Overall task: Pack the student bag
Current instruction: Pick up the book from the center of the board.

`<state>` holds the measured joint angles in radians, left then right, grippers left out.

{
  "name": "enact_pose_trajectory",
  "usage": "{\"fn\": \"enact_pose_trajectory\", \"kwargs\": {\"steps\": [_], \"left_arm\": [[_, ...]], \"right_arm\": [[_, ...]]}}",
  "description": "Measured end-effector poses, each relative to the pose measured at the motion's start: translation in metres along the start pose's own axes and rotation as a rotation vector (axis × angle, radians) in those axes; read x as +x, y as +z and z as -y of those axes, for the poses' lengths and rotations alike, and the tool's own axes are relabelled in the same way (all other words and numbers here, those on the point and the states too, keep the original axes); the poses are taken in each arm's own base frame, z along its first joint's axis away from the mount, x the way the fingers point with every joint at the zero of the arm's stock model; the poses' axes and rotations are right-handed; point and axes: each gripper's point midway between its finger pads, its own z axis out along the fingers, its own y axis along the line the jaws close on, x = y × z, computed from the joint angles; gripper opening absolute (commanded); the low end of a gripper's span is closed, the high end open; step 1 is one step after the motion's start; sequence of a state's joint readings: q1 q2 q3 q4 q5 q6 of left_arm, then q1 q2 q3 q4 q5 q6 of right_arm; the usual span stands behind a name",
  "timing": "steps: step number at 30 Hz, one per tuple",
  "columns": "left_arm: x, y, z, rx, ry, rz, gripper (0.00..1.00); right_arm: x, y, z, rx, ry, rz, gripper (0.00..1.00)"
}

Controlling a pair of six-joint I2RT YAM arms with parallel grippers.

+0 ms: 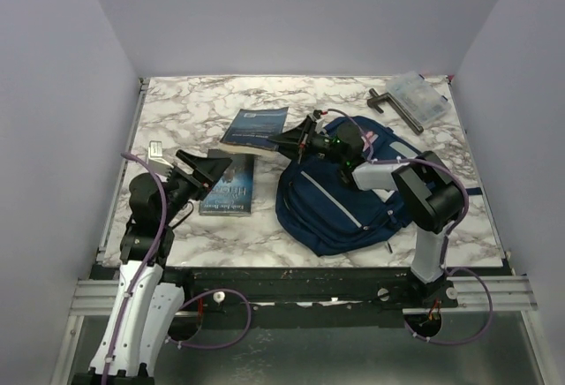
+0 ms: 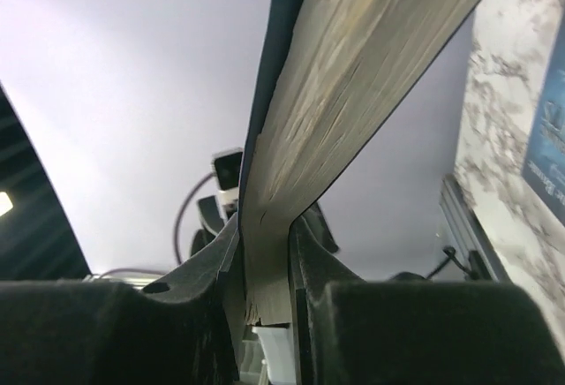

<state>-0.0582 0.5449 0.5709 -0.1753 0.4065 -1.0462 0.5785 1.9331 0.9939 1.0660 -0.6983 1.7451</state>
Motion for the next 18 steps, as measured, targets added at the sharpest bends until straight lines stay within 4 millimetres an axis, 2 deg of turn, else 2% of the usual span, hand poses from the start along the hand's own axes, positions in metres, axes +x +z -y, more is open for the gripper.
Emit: {"fn": "enact_pose_trajectory", "kwargs": {"steps": [3,9,14,18], "left_arm": [[0.017,0.003,0.008,0.041,-0.121,-0.039,0.86],[0.025,0.018,0.031,0.123,-0.249,-0.071,0.87],[0.034,0.046,0.035,0.121,-0.288,-0.092,0.87],[0.034,0.056,0.046,0.142,-0.279,-0.067,0.85]], "right_arm": [[-0.001,-0.006,-0.016,-0.052,0.013,0.055,0.01],[0.004,-0.010,-0.041,-0.125,0.008,0.092,0.01],[0.009,-0.013,-0.049,-0.142,0.002,0.105,0.01],[0.015,-0.016,-0.051,-0.142,-0.005,0.107,0.00]]}}
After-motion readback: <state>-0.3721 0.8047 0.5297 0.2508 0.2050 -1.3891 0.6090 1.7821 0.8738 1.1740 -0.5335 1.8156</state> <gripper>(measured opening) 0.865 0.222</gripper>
